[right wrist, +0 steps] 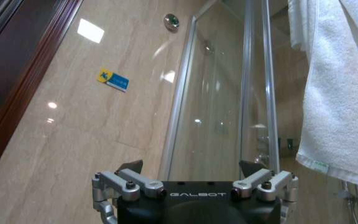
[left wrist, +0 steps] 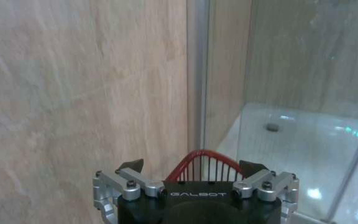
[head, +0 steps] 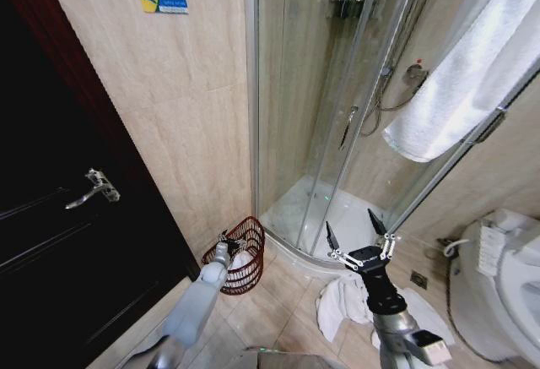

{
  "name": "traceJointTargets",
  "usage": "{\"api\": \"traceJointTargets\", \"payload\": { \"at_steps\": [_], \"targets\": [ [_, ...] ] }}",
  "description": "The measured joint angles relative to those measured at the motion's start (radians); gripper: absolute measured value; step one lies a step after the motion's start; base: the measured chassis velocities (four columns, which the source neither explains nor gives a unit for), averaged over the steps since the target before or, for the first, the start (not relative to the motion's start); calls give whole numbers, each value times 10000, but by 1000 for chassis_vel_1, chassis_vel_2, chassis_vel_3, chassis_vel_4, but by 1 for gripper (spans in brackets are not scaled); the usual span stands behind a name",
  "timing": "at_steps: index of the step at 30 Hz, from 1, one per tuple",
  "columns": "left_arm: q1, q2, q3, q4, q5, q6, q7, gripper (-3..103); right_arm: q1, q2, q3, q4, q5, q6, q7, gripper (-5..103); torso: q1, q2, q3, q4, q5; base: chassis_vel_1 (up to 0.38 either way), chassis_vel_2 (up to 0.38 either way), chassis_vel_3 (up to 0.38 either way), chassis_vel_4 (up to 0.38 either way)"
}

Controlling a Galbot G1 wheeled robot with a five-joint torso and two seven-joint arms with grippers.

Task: Discard the used towel into the hamper.

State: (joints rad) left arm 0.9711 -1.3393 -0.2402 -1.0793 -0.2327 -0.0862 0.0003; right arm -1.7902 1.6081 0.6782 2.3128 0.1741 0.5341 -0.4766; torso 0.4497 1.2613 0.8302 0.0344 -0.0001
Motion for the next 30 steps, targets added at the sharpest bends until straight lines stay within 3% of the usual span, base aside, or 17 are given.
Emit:
{"api": "traceJointTargets", "payload": {
  "at_steps": [4, 5, 8, 10, 12, 15, 16, 18, 21, 30],
  "targets": [
    [1082, 420, -210, -1953, -565, 682, 144, 100, 129, 0, -53, 20, -3, -166, 38, 100, 0, 0, 0, 0, 1, 0, 0, 0, 0],
    [1082, 420, -210, -1953, -565, 682, 144, 100, 129, 0, -53, 20, -3, -166, 38, 100, 0, 0, 0, 0, 1, 0, 0, 0, 0],
    [2107, 691, -481, -3669, -955, 894, 169, 100, 208, 0, -67, 160, 1, -329, 147, 100, -1, -1, 0, 0, 0, 0, 0, 0, 0],
    [2231, 715, -520, -3869, -1002, 915, 172, 100, 211, 0, -66, 169, 1, -338, 177, 100, 0, 0, -1, -1, 0, 0, 0, 0, 0],
    [3116, 825, -840, -5295, -1213, 1235, 230, 100, 218, 0, -54, 268, 2, -472, 421, 100, 0, -1, -1, -1, 0, 0, 0, 0, 0],
    [3605, 829, -1063, -6155, -1272, 1528, 363, 100, 227, 0, -32, 362, 0, -604, 572, 100, -1, -1, -1, 0, 1, 0, 0, 0, 0],
    [4140, 763, -1327, -7162, -1280, 1814, 550, 100, 269, 0, -15, 480, -12, -781, 706, 100, -1, -1, -1, -2, 0, 0, 0, 0, 0],
    [4307, 726, -1409, -7488, -1280, 1889, 616, 100, 288, 0, -10, 518, -12, -834, 745, 100, -1, 0, -1, 0, 1, 0, 0, 0, 0],
    [5248, 324, -1979, -9137, -1338, 2099, 914, 100, 482, 0, -71, 622, 84, -841, 760, 100, -1, 0, -1, -1, 1, 0, 0, 0, 0],
    [6829, -688, -3085, -11644, -1122, 2242, 1295, 100, 710, 1, 10, 1057, -44, -1367, 1575, 100, 0, 0, -1, 0, 1, 0, 0, 0, 0]
  ]
}}
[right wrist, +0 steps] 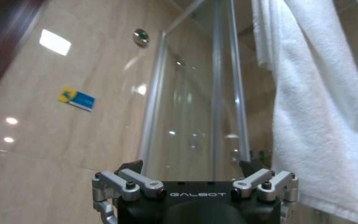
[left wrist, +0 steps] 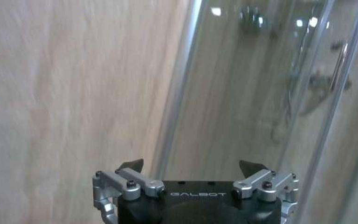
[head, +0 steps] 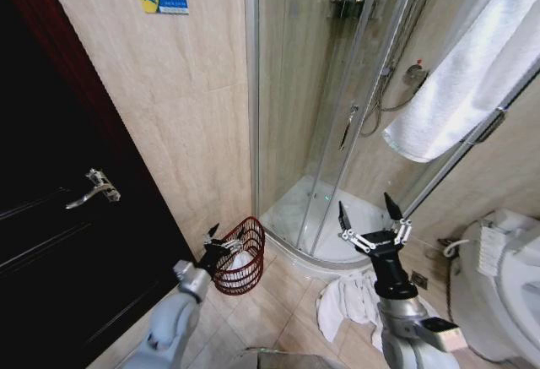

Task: Discard the used towel into the hamper.

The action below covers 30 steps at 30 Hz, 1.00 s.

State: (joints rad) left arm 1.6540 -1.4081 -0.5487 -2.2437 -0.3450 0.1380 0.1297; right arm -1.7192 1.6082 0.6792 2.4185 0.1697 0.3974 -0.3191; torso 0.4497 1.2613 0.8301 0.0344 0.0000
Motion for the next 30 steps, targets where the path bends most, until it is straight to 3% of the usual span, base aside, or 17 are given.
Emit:
{"api": "traceJointTargets", "payload": {
  "at_steps": [7, 10, 12, 19, 24, 30],
  "targets": [
    [890, -1000, -225, -1566, 912, -120, 8, 100, 26, -70, 181, 158, -807, -39, 917, 100, 0, 0, 1, 0, 2, 0, 0, 0, 0],
    [1142, -1771, -220, -2062, 1621, -54, 374, 100, 31, -108, 49, 528, -805, -643, 1628, 100, -1, 0, 0, -1, 3, 0, 0, 0, 0],
    [1160, -1938, -207, -2118, 1857, -30, 505, 100, 47, -139, 14, 660, -702, -892, 1890, 100, 0, 0, 0, 0, 1, 0, 0, 0, 0],
    [1486, -2059, -64, -2072, 3014, -174, 1021, 100, 58, -231, 41, 841, -570, -1422, 2980, 100, 0, 0, 1, 0, 3, 0, 0, 0, 0],
    [1434, -2041, 350, -1710, 3046, -352, 171, 100, 27, -300, 231, 842, -266, -1926, 3304, 100, 0, 0, 1, -1, 3, 0, 0, 0, 0],
    [1286, -2027, 290, -1318, 2898, -903, 117, 100, -38, -318, 336, 840, -222, -1968, 3326, 100, 0, 0, 1, -1, 1, 0, 0, 0, 0]
  ]
}}
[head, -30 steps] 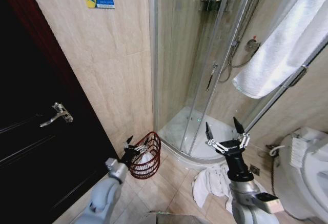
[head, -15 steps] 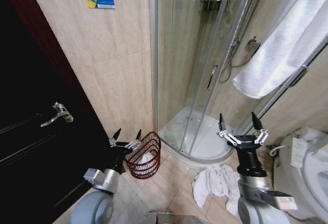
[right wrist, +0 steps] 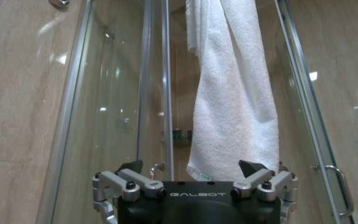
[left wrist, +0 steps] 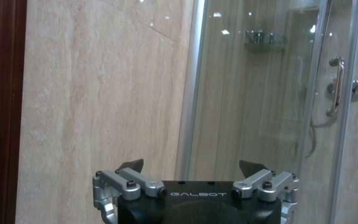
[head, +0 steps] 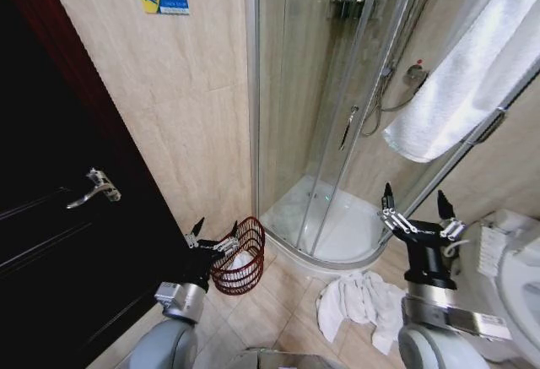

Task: Discard the used towel into the hamper.

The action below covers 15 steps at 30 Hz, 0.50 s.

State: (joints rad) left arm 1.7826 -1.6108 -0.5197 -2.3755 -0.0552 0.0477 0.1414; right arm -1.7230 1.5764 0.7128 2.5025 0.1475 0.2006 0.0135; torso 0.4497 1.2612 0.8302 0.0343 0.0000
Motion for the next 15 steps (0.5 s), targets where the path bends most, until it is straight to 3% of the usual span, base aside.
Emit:
{"api": "traceJointTargets", "payload": {
  "at_steps": [15],
  "targets": [
    [-19, 17, -8, 40, -35, -47, -18, 100, 197, -291, 805, -14, -136, 613, -260, 100, 0, 0, 0, 0, 0, 0, 0, 0, 0]
  ]
}}
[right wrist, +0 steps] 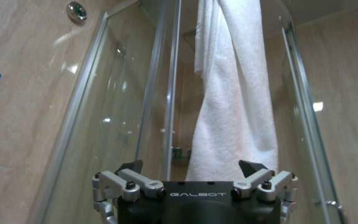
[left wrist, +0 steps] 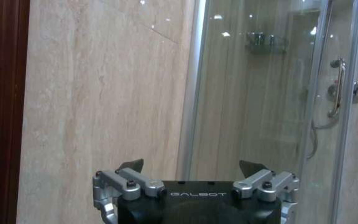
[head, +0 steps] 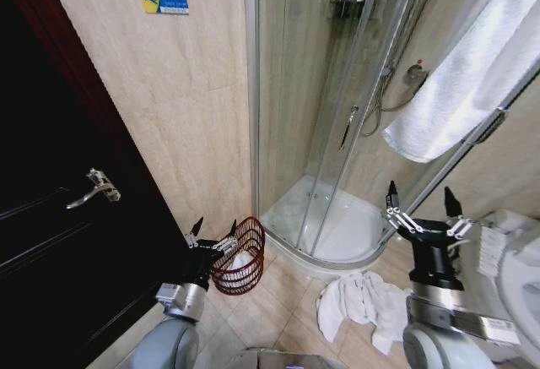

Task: Discard the used towel into the hamper.

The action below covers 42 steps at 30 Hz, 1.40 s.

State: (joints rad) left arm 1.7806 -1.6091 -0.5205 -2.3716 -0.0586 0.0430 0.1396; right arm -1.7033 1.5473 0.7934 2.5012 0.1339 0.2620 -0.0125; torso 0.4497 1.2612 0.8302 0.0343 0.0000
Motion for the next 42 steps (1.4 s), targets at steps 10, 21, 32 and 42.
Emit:
{"api": "traceJointTargets", "payload": {
  "at_steps": [10, 21, 32, 42],
  "targets": [
    [-2, 6, -1, 6, -7, 1, -5, 100, 621, -760, 1948, -5, 1093, -150, -29, 100, 0, 0, 0, 1, 1, 0, 0, 0, 0],
    [-3, 10, -3, 7, -13, 7, -7, 100, 668, -782, 2029, -12, 1547, 46, 65, 100, 0, 0, 0, 0, 0, -60, -65, 65, 60],
    [-3, 7, 0, 8, -15, 14, -7, 100, 721, -778, 1943, -13, 1690, 475, 134, 100, 0, -1, 1, 2, 1, -222, -224, 214, 215],
    [-4, 12, -4, 7, -15, 15, -3, 100, 1138, -1089, 1865, -11, 2649, 496, -422, 100, 0, -1, 0, 0, -9, -54, -69, 62, 46]
  ]
}}
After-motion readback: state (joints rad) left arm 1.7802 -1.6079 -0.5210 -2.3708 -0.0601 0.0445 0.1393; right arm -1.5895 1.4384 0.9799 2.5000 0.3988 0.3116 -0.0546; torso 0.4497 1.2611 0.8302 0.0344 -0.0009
